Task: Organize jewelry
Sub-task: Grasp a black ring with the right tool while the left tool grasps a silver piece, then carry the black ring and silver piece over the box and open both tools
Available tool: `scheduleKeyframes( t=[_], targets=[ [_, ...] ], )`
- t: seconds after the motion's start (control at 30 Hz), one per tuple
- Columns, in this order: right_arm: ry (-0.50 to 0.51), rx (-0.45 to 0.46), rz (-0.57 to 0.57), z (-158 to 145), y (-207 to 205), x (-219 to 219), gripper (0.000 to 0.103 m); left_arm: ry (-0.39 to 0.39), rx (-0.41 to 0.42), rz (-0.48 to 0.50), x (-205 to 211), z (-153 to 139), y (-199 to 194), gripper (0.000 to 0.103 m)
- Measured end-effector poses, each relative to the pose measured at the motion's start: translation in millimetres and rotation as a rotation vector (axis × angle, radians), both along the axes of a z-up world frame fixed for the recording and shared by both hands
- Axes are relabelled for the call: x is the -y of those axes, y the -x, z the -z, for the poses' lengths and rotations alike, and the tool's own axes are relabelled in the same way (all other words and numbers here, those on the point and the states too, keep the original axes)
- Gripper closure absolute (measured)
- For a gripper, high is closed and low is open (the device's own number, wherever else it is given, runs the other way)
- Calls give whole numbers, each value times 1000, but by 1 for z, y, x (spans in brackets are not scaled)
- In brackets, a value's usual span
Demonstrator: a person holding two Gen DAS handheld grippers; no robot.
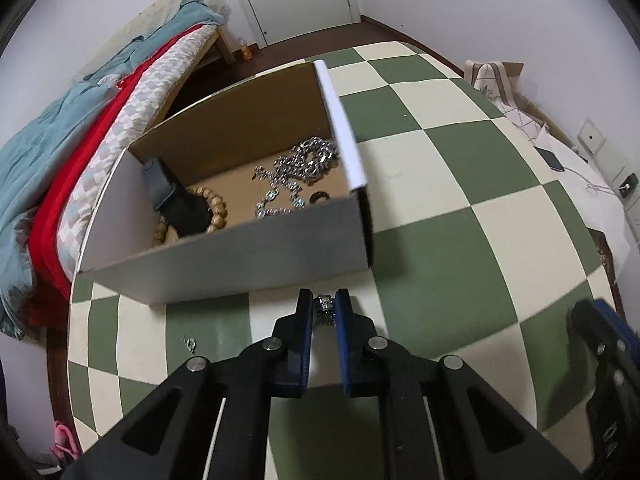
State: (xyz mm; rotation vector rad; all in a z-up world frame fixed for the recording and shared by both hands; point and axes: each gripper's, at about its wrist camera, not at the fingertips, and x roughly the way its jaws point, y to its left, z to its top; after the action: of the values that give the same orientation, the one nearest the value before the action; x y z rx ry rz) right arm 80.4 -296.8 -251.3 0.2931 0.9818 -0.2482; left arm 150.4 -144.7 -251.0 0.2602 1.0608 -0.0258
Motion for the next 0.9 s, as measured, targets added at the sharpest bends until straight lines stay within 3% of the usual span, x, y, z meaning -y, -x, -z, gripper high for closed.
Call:
scheduleKeyframes(
  t=[0.53, 0.9],
  targets=[
    [-102, 67, -126, -43, 16, -50, 89, 98, 12, -1, -100, -55, 59, 95],
    [-109, 141, -208, -109, 7, -73, 89, 229, 106, 1, -128, -140, 44, 95]
  ],
)
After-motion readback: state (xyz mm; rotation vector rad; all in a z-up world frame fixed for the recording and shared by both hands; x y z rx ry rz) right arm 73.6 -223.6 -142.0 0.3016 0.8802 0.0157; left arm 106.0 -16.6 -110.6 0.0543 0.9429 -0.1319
